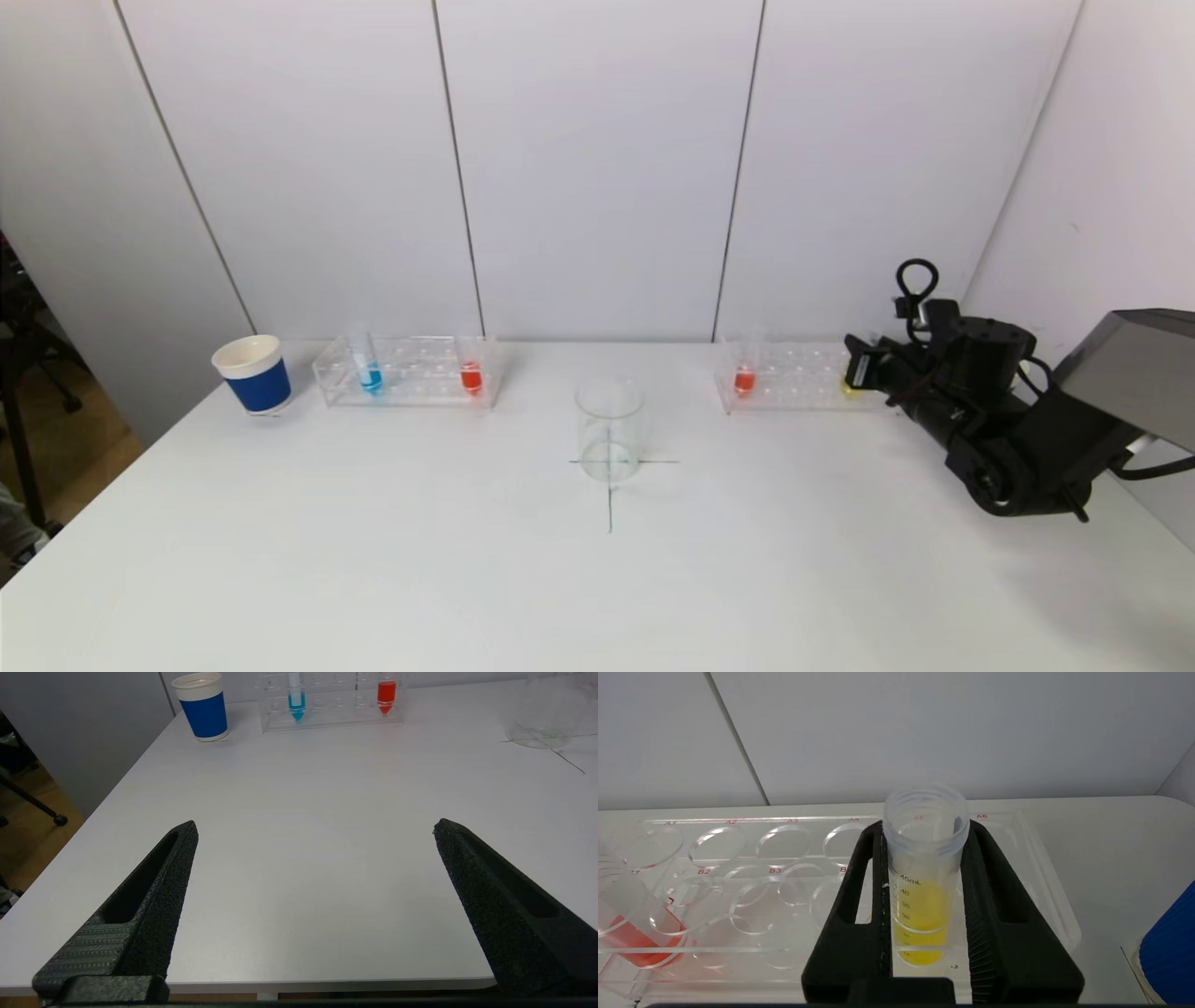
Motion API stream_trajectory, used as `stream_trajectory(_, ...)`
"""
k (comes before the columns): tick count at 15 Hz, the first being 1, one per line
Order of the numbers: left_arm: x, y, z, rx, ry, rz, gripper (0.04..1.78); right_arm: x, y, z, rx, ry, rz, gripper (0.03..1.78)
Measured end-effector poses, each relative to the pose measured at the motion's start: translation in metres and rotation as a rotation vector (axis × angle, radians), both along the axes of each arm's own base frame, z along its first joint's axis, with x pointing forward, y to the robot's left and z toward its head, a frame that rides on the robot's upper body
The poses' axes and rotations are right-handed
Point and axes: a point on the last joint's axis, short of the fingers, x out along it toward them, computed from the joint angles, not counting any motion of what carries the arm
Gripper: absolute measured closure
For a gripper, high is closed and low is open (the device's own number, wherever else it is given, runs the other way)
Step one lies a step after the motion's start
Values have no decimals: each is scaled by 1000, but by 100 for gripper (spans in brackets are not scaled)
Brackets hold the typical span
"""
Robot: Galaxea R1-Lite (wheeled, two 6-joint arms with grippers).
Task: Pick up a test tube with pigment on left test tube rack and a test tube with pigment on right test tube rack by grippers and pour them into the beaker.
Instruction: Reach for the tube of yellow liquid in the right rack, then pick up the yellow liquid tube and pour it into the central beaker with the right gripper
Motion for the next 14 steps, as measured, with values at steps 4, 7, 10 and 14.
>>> stream_trajectory(4,0,0,0,0,0,0,6,0,0,-1,-1,1,0,135)
stream_trajectory(7,0,0,0,0,0,0,6,0,0,-1,-1,2,1,135)
stream_trajectory(10,0,0,0,0,0,0,6,0,0,-1,-1,1,1,135)
stream_trajectory(14,0,0,0,0,0,0,6,0,0,1,-3,-2,1,135)
